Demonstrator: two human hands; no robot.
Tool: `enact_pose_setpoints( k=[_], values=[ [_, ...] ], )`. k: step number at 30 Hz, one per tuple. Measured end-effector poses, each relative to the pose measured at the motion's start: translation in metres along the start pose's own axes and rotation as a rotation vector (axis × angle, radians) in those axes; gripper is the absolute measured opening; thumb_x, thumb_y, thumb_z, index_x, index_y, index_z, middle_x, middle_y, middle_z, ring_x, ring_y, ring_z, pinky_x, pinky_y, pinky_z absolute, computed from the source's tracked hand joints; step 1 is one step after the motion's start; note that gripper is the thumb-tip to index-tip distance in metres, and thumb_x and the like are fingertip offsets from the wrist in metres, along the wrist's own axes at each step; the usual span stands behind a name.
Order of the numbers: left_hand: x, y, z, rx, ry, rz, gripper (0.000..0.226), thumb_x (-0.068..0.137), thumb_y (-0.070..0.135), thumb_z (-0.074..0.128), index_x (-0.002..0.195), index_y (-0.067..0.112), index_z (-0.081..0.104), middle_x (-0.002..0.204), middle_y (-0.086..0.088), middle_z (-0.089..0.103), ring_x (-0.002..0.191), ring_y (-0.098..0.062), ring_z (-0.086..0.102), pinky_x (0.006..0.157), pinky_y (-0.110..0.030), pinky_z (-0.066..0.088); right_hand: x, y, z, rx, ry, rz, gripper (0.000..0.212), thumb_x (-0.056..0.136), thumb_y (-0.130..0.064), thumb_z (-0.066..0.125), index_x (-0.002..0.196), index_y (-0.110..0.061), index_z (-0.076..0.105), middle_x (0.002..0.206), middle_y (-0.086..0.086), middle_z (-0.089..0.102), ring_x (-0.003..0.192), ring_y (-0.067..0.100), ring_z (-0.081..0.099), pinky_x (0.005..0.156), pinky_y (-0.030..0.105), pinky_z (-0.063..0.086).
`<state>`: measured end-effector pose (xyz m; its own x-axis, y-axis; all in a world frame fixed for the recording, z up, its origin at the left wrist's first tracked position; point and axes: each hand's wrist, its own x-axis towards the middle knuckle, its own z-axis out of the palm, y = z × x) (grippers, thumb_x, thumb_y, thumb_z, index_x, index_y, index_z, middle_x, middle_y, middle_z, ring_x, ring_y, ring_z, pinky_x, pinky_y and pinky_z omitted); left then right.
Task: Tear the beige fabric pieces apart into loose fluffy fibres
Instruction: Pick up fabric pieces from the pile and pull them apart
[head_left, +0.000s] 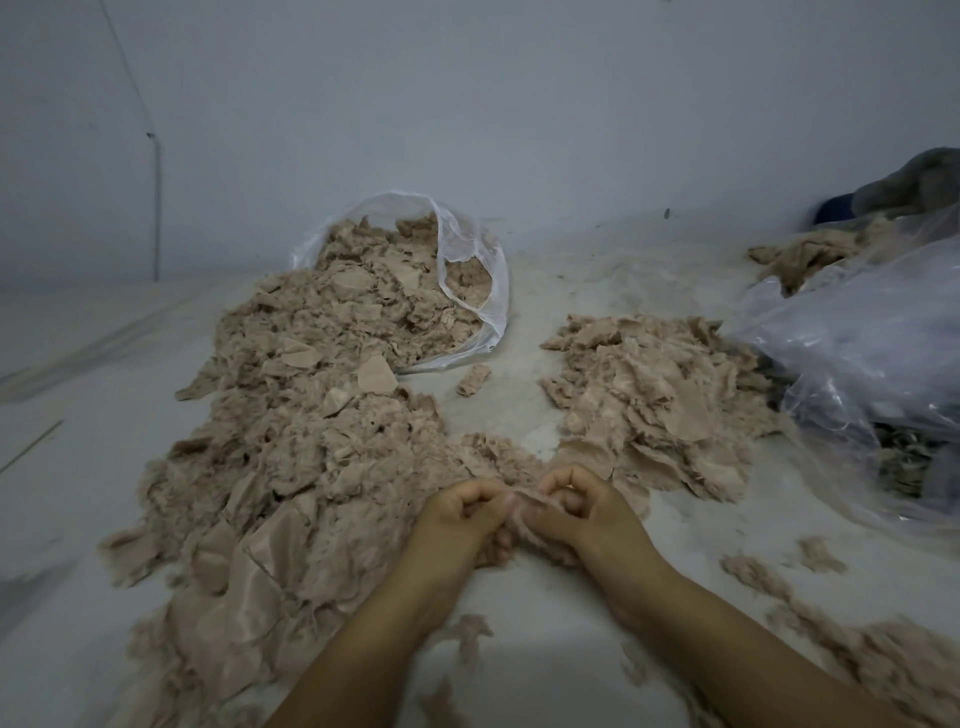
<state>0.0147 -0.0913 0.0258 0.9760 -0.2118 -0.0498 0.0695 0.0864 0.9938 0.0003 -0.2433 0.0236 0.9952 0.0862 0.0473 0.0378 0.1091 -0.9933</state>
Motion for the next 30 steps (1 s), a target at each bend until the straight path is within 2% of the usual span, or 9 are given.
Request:
enact_pose_setpoints(
  k=[4, 9, 11, 14, 17, 19, 24, 26, 30],
  values=[
    [-0.001, 0.002, -0.003, 0.136, -0.003, 0.032, 0.019, 0.088, 0.000, 0.059, 0.080, 0.011, 0.073, 0.052, -0.002, 0.057, 0.045, -0.008, 0.049, 0.046, -0.018, 0.044, 0.000, 0.000, -0.002, -0.245, 0.020, -0.079, 0.012, 0.083, -0.010, 0.071, 0.076, -0.014, 0.062, 0.059, -0.008, 0.060, 0.053, 0.003, 0.053, 0.050, 0.016, 0.042],
    [0.006, 0.004, -0.012, 0.091, 0.251, 0.110, 0.017, 0.091, 0.000, 0.055, 0.086, 0.006, 0.070, 0.058, -0.003, 0.057, 0.046, -0.007, 0.047, 0.044, -0.019, 0.042, 0.005, -0.006, -0.010, 0.056, 0.204, -0.026, 0.028, 0.088, -0.003, 0.063, 0.062, -0.014, 0.060, 0.048, 0.004, 0.052, 0.036, 0.011, 0.043, 0.036, 0.018, 0.034],
    [0.002, 0.005, -0.008, 0.048, 0.142, 0.079, 0.016, 0.088, 0.017, 0.061, 0.098, 0.007, 0.068, 0.064, -0.002, 0.060, 0.052, -0.010, 0.051, 0.046, -0.022, 0.043, 0.005, -0.006, -0.009, 0.071, 0.210, -0.037, 0.023, 0.086, -0.003, 0.064, 0.065, -0.011, 0.060, 0.049, 0.005, 0.054, 0.037, 0.011, 0.046, 0.036, 0.019, 0.037],
    [-0.007, -0.001, 0.008, 0.174, -0.064, 0.051, 0.041, 0.066, 0.042, 0.076, 0.101, 0.025, 0.063, 0.076, 0.001, 0.067, 0.060, -0.011, 0.058, 0.051, -0.022, 0.045, 0.000, -0.004, 0.003, 0.104, 0.118, -0.022, 0.010, 0.083, -0.004, 0.068, 0.075, -0.001, 0.061, 0.059, 0.014, 0.064, 0.047, 0.019, 0.060, 0.044, 0.025, 0.049],
    [-0.004, -0.005, 0.011, 0.205, 0.078, 0.128, 0.011, 0.083, 0.016, 0.070, 0.091, 0.021, 0.066, 0.071, -0.003, 0.065, 0.052, -0.010, 0.055, 0.048, -0.022, 0.046, 0.000, -0.005, 0.006, 0.129, 0.147, -0.019, 0.012, 0.083, -0.002, 0.066, 0.073, -0.002, 0.060, 0.056, 0.011, 0.062, 0.043, 0.015, 0.054, 0.043, 0.022, 0.045],
    [0.000, -0.003, 0.006, 0.113, 0.138, 0.086, 0.013, 0.092, 0.004, 0.054, 0.088, 0.009, 0.065, 0.058, -0.005, 0.056, 0.045, -0.012, 0.049, 0.046, -0.023, 0.045, 0.003, -0.005, 0.002, 0.155, 0.188, -0.014, 0.017, 0.085, -0.001, 0.064, 0.070, -0.005, 0.059, 0.049, 0.006, 0.056, 0.039, 0.011, 0.047, 0.040, 0.019, 0.040],
    [-0.002, -0.001, 0.006, -0.061, 0.096, -0.001, 0.025, 0.098, 0.024, 0.046, 0.093, 0.007, 0.065, 0.062, -0.005, 0.061, 0.054, -0.019, 0.055, 0.052, -0.028, 0.045, 0.003, -0.003, 0.002, 0.182, 0.141, 0.045, 0.014, 0.083, -0.008, 0.067, 0.071, -0.006, 0.059, 0.058, 0.009, 0.061, 0.046, 0.016, 0.053, 0.043, 0.022, 0.043],
    [-0.004, -0.001, 0.007, 0.027, 0.057, 0.024, 0.025, 0.095, 0.028, 0.052, 0.090, 0.010, 0.067, 0.067, -0.006, 0.062, 0.057, -0.017, 0.056, 0.054, -0.028, 0.045, 0.003, -0.002, 0.003, 0.172, 0.086, 0.057, 0.012, 0.080, -0.010, 0.069, 0.073, -0.006, 0.060, 0.061, 0.010, 0.064, 0.050, 0.019, 0.056, 0.047, 0.025, 0.046],
    [0.002, 0.002, -0.002, 0.038, 0.220, 0.050, 0.026, 0.097, 0.012, 0.045, 0.072, 0.008, 0.048, 0.051, 0.003, 0.037, 0.037, -0.004, 0.026, 0.034, -0.016, 0.021, 0.005, -0.003, -0.001, 0.177, 0.117, 0.053, 0.014, 0.084, -0.004, 0.065, 0.071, -0.005, 0.058, 0.055, 0.005, 0.061, 0.046, 0.014, 0.055, 0.043, 0.022, 0.044]
  ],
)
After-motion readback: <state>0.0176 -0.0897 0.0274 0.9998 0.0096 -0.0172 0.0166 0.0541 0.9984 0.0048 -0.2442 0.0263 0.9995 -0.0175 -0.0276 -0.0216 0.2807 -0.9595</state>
